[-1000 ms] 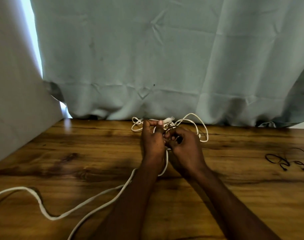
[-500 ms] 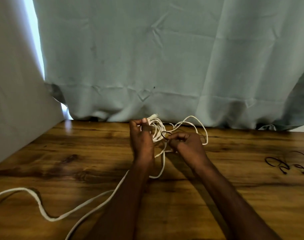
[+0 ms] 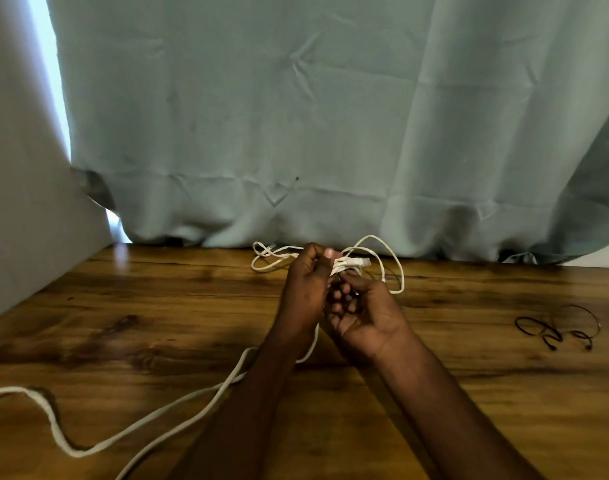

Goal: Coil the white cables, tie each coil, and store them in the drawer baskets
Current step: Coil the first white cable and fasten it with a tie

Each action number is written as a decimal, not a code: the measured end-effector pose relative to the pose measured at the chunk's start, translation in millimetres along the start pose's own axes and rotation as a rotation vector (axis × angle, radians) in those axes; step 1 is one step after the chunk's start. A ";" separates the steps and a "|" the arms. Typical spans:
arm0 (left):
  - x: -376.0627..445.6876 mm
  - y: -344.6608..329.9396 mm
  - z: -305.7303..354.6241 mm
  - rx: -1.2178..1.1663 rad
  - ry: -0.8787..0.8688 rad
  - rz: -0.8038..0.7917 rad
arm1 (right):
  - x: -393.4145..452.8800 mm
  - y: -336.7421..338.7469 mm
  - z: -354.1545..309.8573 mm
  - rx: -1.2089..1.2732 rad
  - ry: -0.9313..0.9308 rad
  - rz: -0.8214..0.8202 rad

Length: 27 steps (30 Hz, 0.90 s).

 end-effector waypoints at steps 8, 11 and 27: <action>0.8 0.1 -17.6 0.093 0.203 -0.016 | 2.1 4.1 10.1 0.060 -0.066 0.022; 0.3 -0.4 -8.4 0.068 0.130 -0.046 | 2.0 -0.5 9.6 -0.001 -0.024 -0.012; 21.1 42.2 2.0 0.157 -0.207 0.286 | -34.2 -25.9 -7.7 -0.629 0.641 -0.032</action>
Point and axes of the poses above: each hand's wrist, its own x-axis towards the middle knuckle, its own y-axis out of the back of the hand, z = x × y, the point moved 7 cm from there along x, towards the middle knuckle, and after that the axes turned 13 degrees about z, right-handed, at the moved point
